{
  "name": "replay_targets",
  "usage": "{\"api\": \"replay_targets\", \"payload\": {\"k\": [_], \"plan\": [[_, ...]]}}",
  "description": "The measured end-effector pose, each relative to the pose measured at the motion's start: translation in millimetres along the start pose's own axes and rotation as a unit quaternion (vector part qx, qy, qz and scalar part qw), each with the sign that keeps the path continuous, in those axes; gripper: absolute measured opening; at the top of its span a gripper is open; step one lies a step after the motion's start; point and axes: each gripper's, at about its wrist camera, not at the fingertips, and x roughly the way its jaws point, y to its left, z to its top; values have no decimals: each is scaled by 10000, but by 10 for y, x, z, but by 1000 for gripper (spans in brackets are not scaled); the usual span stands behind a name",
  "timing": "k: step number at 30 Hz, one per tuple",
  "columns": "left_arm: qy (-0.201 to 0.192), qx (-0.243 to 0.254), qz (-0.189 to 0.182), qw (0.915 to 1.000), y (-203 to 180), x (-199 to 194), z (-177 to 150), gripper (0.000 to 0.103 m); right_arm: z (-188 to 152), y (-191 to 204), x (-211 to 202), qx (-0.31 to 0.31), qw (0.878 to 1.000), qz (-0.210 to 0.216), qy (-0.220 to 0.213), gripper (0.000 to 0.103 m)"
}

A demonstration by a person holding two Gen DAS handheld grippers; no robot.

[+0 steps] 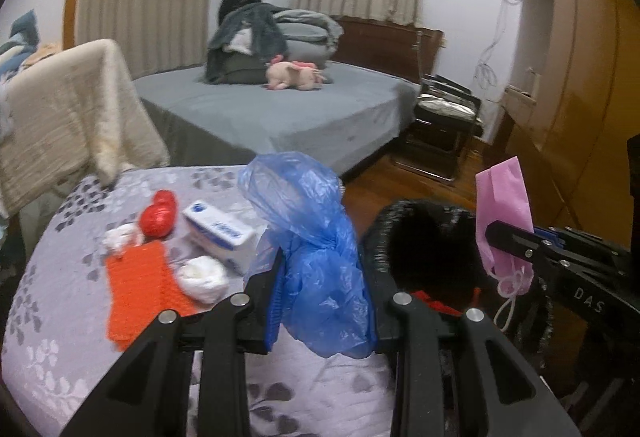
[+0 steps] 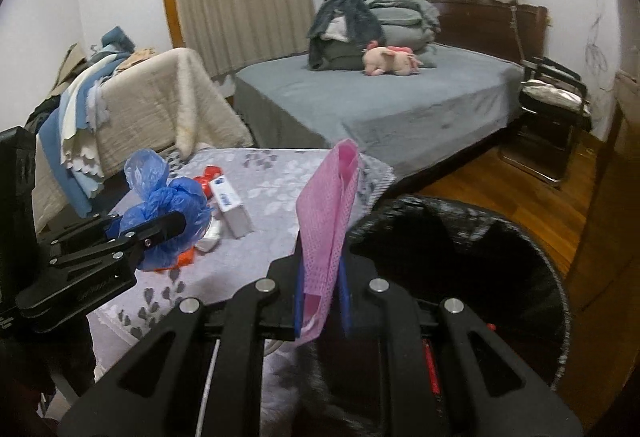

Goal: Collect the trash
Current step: 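Carry the pink mask and blue bag over the trash bin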

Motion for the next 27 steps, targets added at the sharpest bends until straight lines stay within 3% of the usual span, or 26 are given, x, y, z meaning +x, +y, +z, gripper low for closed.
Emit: {"api": "replay_targets", "payload": {"k": [13,27], "plan": [[48,418,-683,9968,-754,358,85,31,-219,-732,-212,277,9972,-685,83,13],[297,730,-975,9921,-1220,857,34,31,-413,-1147,-98,475,9934,-1002,282,13]]}}
